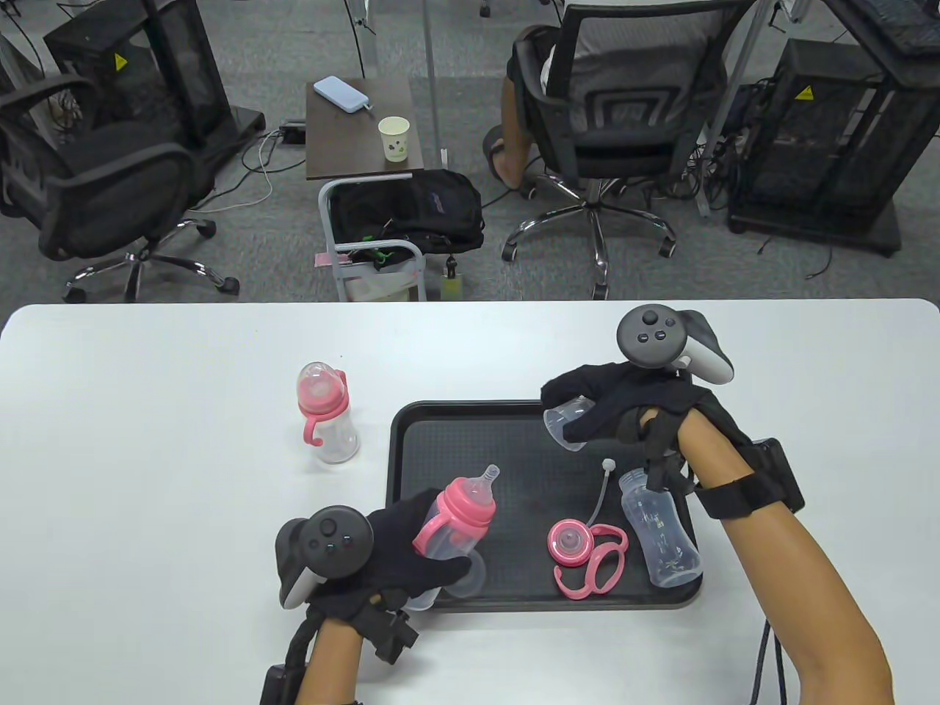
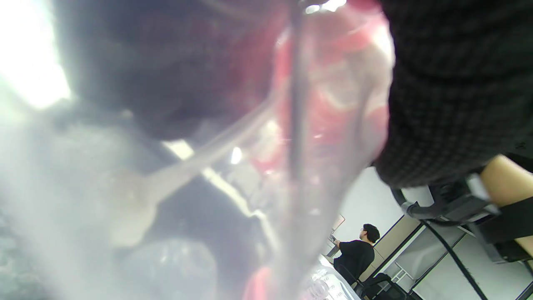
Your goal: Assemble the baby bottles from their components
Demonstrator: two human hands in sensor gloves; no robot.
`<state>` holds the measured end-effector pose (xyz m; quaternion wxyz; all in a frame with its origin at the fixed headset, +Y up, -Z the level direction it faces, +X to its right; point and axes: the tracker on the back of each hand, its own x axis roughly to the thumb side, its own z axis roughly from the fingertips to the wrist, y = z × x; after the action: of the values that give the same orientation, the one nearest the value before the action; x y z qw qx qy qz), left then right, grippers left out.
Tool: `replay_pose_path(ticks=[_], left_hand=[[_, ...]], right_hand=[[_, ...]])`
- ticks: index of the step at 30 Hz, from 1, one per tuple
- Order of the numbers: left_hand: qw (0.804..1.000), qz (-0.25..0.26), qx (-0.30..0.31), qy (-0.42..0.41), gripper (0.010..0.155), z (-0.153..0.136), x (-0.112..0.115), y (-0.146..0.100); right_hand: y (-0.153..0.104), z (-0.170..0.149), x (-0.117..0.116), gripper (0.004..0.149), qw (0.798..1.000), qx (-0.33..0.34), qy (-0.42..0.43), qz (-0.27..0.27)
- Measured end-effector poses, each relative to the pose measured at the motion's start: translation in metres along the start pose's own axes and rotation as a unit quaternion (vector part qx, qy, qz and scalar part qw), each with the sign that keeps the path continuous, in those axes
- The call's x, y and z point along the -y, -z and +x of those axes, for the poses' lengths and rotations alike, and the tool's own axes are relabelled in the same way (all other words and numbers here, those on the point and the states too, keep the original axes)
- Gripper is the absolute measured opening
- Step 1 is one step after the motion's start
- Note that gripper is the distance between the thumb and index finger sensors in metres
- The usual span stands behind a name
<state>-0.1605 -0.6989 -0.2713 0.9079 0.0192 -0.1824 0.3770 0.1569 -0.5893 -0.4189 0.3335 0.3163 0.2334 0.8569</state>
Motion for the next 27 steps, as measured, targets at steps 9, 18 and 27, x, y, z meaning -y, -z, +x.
replay_pose_path(ticks=[9,18,27], left_hand=[[1.0,-0.002,0.018,0.003,0.102,0.01,0.0,-0.002],[1.0,-0.021,0.022,0.003,0.102,0.014,0.002,-0.002],[1.0,-0.008,0.026,0.003,0.102,0.013,0.001,-0.002]], right_hand=[[-0.003,0.047,-0.024,0.063,0.996,0.061,0.04,0.051],[0.016,0.061,-0.061,0.063,0.994,0.045,0.008,0.098],[0.022,0.058,-0.076,0.072,0.995,0.042,0.007,0.086]])
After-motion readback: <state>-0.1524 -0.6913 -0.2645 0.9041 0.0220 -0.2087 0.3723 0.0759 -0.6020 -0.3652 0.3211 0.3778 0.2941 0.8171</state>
